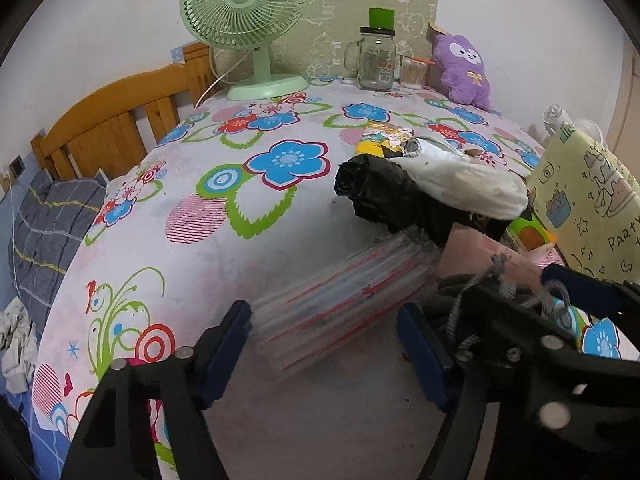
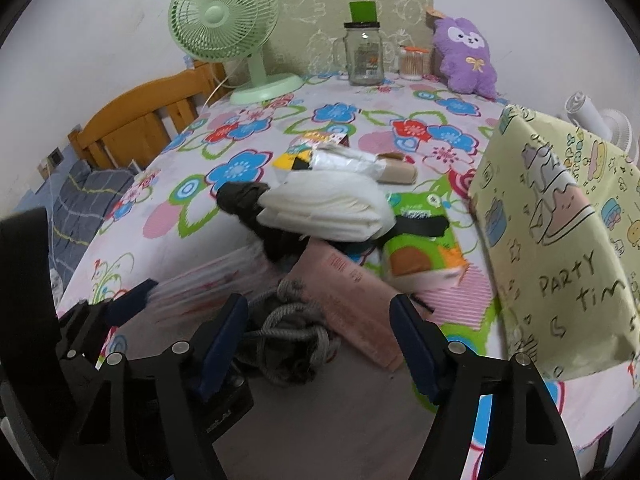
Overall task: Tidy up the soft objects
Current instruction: 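Grasp the grey cord bundle with the right tool while the left tool approaches the clear plastic bags, then grasp the clear striped plastic bags with the left tool while the right tool holds the cord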
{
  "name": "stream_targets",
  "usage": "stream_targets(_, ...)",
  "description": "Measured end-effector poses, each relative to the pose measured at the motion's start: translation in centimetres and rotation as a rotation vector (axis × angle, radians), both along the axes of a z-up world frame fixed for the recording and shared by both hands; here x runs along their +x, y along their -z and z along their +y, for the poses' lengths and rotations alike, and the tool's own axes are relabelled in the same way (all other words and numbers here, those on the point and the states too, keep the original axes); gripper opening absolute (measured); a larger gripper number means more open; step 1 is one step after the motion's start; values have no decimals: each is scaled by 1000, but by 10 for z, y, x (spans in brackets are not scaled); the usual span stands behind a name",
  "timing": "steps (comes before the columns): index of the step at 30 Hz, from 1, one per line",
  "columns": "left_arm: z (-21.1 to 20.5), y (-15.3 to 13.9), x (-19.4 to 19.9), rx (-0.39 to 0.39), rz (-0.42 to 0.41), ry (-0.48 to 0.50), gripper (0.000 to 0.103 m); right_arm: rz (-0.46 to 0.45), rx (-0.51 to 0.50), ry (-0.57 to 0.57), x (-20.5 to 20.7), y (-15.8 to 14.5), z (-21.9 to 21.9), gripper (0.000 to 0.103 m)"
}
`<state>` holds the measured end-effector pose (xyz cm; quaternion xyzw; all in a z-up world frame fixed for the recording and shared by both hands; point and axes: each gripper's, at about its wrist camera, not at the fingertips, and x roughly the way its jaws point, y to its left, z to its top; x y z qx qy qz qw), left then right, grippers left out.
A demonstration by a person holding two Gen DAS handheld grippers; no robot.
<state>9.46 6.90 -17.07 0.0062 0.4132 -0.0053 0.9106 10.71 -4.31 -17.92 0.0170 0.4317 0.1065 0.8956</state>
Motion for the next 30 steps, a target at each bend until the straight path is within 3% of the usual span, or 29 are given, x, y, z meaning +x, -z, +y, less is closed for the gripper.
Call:
stream_targets(3,-1,0,-3,1,-1,11,63,15,7,-16,-1,3,5,62)
stream_targets(5,-1,0,-4,3,-2,15,57,14,8,-30,-2,3,9,46)
stream_targets(8,1,-1,-5,-3,2,12,57,7,-10,-24,-3,2,11,40)
stream_targets(17,4,-15,1,54,-59,40,79,-25,-25,14,3,-9,11,34)
stream_targets(21,-3,-13,9,83,-67,115,80,-27,-35,29,10,-10,12,34)
stream_targets(25,-8,-5,19,75,-22,180,67,-10,-44,47,16,-6,11,34)
stream_targets(29,-9,-6,20,23,-24,202,39,-9,-43,48,17,-6,11,34)
stream_targets(30,-9,-6,20,14,-22,199,38,-8,-42,47,17,-5,11,35)
